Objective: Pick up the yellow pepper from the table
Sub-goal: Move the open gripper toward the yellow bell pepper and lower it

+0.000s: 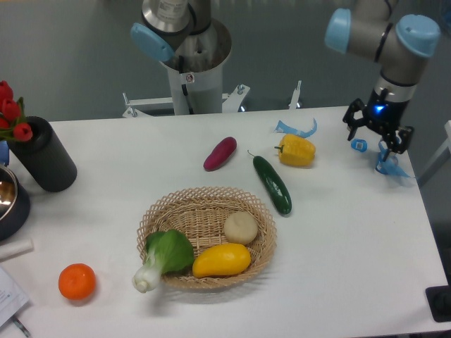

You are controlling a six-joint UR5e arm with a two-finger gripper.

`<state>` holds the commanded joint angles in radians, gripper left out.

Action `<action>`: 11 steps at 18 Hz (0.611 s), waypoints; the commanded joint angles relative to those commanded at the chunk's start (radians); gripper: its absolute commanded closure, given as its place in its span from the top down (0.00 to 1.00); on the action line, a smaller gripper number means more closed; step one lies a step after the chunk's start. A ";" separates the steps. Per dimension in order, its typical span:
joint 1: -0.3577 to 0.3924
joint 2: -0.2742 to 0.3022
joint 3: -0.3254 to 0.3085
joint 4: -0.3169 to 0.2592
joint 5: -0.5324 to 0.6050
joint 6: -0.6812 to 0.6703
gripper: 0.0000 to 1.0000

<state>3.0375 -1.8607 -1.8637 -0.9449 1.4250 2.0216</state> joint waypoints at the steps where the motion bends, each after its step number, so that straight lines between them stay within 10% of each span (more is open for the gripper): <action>1: -0.021 0.003 -0.009 -0.002 0.002 0.005 1.00; 11: -0.095 0.023 -0.058 -0.005 0.003 0.147 1.00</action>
<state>2.9422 -1.8377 -1.9220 -0.9495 1.4281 2.1688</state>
